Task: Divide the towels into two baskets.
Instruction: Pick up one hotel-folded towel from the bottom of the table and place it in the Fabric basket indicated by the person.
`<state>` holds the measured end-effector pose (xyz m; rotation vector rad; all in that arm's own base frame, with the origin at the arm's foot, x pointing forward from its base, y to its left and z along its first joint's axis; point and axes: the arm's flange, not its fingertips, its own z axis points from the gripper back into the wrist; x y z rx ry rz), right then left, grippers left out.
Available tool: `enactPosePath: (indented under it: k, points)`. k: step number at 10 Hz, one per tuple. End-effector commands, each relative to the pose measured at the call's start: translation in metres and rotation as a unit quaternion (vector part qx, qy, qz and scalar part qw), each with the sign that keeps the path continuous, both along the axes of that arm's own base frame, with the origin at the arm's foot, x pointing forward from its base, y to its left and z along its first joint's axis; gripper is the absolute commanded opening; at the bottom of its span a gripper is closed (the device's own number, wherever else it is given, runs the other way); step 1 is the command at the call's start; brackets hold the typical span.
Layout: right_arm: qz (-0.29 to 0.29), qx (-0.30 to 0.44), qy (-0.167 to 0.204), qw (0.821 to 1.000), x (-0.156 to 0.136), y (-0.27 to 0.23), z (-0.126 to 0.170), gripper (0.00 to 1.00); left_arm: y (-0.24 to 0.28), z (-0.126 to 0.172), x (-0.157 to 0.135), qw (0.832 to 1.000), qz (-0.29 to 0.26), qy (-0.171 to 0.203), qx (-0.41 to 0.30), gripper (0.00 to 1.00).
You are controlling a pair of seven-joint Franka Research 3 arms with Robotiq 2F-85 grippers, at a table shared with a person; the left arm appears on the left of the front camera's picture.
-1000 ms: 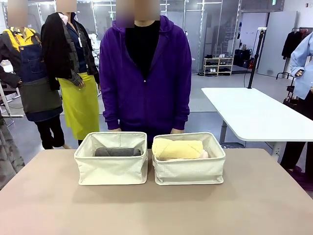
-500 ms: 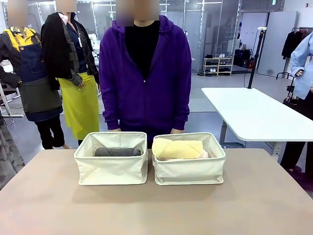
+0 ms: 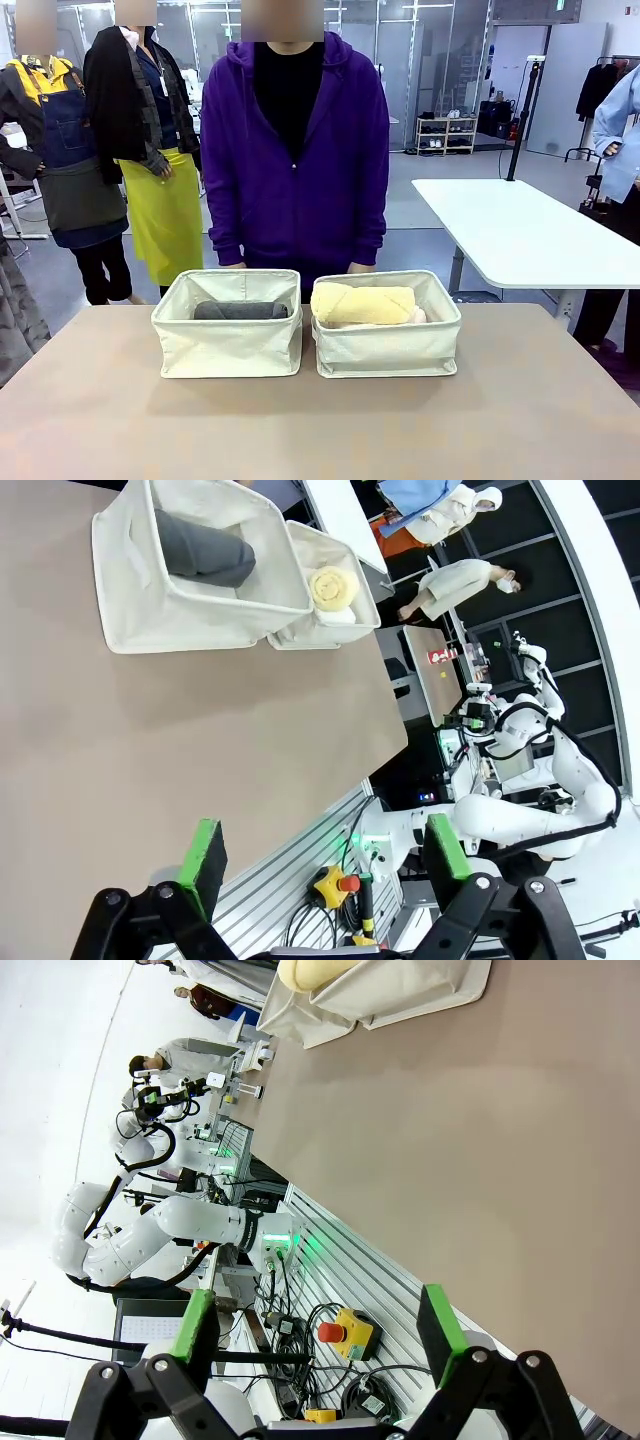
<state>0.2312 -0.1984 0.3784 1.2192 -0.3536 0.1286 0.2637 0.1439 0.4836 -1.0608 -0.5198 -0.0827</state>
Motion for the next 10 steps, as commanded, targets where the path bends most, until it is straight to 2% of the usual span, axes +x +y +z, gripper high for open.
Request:
enactPosePath:
  k: [1,10]
  points:
    - [-0.003,0.004,-0.010,1.000,-0.0027,0.0050,0.0006,1.00,0.0013,0.0036,-0.0012,1.000,-0.007,-0.012,-0.006,1.00]
    - [-0.003,0.004,-0.010,1.000,-0.0027,0.0050,0.0006,1.00,0.0013,0.0036,-0.0012,1.000,-0.007,-0.012,-0.006,1.00]
